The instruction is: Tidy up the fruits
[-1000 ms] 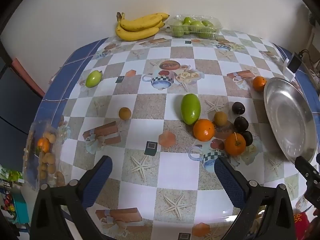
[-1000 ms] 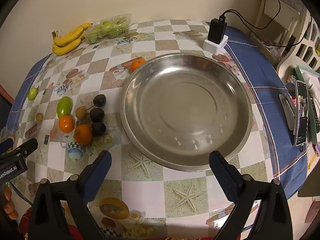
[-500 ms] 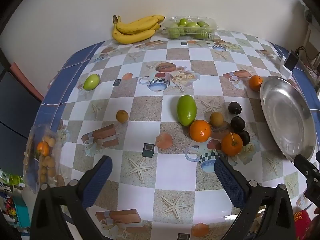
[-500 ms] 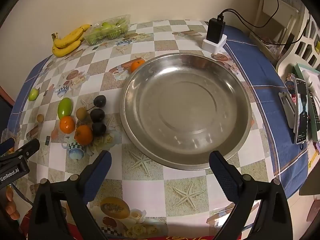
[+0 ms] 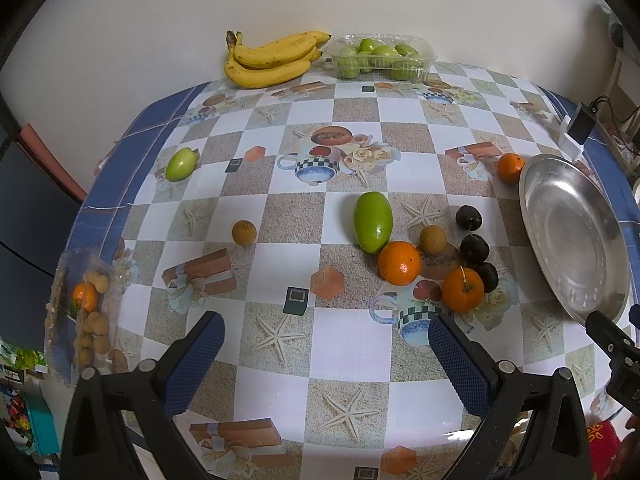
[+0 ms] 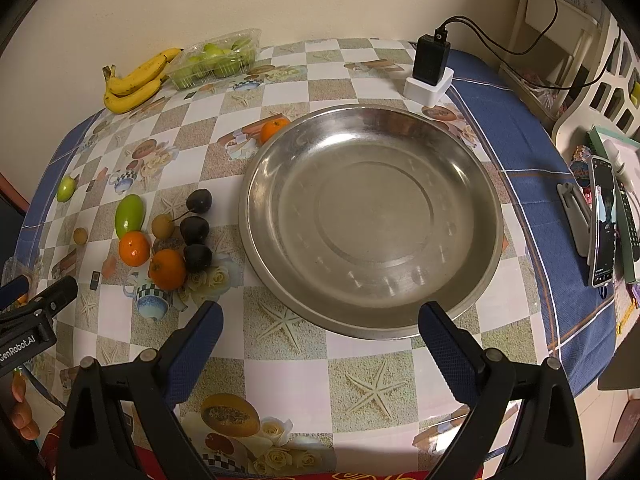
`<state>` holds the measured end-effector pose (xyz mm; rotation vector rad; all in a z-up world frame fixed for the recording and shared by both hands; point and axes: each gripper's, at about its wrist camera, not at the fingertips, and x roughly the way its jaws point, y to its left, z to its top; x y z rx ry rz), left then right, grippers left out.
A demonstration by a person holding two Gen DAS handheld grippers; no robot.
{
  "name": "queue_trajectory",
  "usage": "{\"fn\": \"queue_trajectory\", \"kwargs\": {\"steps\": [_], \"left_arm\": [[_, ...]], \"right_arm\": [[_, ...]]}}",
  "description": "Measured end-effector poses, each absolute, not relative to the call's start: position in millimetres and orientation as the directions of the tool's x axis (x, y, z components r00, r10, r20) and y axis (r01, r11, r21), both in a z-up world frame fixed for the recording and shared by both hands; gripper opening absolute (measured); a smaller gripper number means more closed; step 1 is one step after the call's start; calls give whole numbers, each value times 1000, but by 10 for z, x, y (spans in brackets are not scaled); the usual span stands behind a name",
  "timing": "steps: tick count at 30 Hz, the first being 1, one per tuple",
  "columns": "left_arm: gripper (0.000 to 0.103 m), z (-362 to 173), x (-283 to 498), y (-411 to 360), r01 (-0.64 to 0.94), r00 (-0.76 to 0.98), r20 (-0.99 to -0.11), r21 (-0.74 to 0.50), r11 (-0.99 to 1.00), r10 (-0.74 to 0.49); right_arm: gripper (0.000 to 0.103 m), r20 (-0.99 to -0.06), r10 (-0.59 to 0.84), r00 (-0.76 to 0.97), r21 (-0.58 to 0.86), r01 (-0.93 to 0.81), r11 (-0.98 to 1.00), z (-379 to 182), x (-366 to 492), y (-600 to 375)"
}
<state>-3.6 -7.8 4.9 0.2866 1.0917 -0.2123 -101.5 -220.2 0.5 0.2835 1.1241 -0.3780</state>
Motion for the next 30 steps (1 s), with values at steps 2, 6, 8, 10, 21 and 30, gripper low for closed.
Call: {"fn": "queue_trajectory", "kwargs": {"steps": [2, 6, 8, 10, 21, 30], "left_arm": [[103, 48, -37, -82, 309, 447, -894, 124, 943, -29], [103, 46, -34, -78, 307, 444, -895, 123, 944, -28], [103, 48, -45, -78, 304, 444, -896, 120, 945, -30], [103, 52, -48, -75, 301, 443, -896, 116, 946, -31], [103, 58, -51, -71, 301, 442, -896, 113, 947, -33], [103, 57, -51, -72, 302, 442, -896, 113, 946, -34]], "right_arm": [[98, -913, -151, 380, 31, 432, 901, 6, -1030, -2193], [98, -913, -151, 380, 31, 431, 902, 3, -1026, -2196], [98, -913, -150, 380, 31, 432, 901, 2, -1024, -2200], [98, -913, -150, 380, 32, 432, 901, 2, -1025, -2200], [98, -913, -149, 379, 32, 433, 901, 7, -1030, -2200], [98, -913, -149, 380, 33, 432, 901, 5, -1033, -2204]]}}
